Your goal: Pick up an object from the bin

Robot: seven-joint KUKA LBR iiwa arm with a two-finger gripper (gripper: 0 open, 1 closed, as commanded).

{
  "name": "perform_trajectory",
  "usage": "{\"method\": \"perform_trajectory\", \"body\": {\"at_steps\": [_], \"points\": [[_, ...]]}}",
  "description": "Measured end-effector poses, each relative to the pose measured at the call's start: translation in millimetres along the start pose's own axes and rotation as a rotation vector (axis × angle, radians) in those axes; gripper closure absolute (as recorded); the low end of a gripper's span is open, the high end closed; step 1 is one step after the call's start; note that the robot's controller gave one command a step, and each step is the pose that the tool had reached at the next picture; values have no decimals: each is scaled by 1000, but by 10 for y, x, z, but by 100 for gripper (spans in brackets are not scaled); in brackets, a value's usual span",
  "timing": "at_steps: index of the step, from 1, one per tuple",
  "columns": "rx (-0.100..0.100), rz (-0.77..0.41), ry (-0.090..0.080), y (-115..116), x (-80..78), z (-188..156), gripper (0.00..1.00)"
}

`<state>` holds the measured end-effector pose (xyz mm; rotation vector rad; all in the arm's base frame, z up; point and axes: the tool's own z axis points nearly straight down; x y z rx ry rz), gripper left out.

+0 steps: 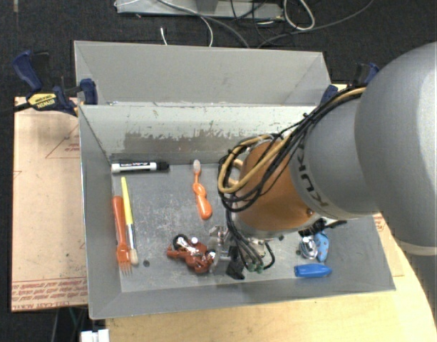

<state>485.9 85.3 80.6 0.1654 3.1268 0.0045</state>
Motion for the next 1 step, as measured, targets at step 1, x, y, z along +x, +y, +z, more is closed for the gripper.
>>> {"method": "perform_trajectory", "body": {"at_steps": [1], "points": [[1,-1,5,-2,10,-343,100]]}}
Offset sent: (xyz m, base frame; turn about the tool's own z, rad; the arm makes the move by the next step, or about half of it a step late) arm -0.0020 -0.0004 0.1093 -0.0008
